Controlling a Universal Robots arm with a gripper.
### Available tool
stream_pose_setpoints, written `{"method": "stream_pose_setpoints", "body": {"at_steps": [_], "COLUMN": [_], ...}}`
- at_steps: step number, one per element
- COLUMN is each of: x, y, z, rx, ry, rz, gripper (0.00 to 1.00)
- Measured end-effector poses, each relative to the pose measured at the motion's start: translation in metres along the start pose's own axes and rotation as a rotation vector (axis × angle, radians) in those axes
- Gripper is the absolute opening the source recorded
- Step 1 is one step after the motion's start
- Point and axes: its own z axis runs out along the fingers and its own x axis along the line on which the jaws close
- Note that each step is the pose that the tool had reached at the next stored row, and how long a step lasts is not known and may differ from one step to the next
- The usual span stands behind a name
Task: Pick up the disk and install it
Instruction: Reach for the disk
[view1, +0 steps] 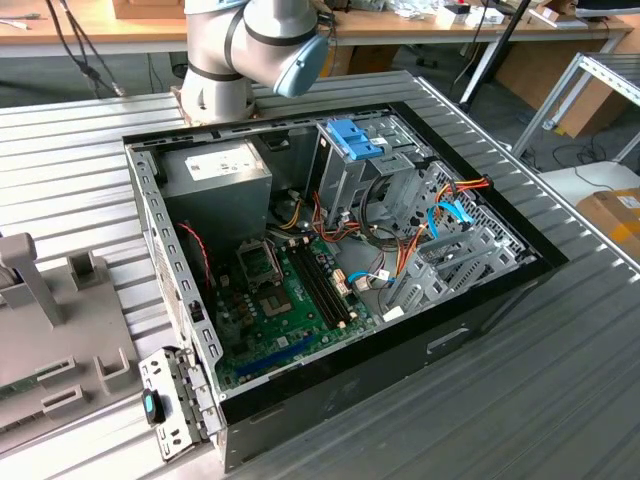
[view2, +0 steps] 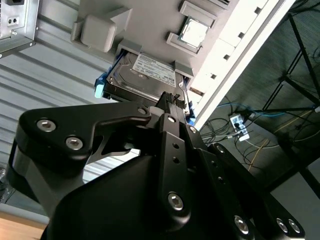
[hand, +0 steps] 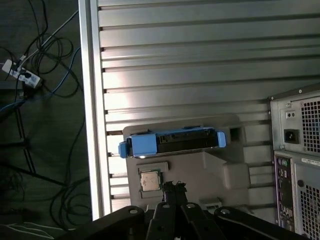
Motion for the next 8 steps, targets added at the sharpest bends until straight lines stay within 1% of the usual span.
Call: {"method": "stream_pose_setpoints", "body": {"at_steps": [3, 4, 6, 7, 8], "x": [0.0002, 0.0003, 0.0006, 0.0009, 0.0013], "y": [0.0002, 0.0014, 0.0061, 0.0095, 0.0154], "z": [0.0001, 0.0001, 0.0006, 0.0010, 0.0015], "rx": [-0.0001, 0.0001, 0.0000, -0.0001, 0.0000], "ry": [-0.0001, 0.0001, 0.0000, -0.0001, 0.0001], "rz": [0.000, 0.000, 0.000, 0.000, 0.000], "gripper": [0.11, 0.11, 0.11, 0.11, 0.11]}}
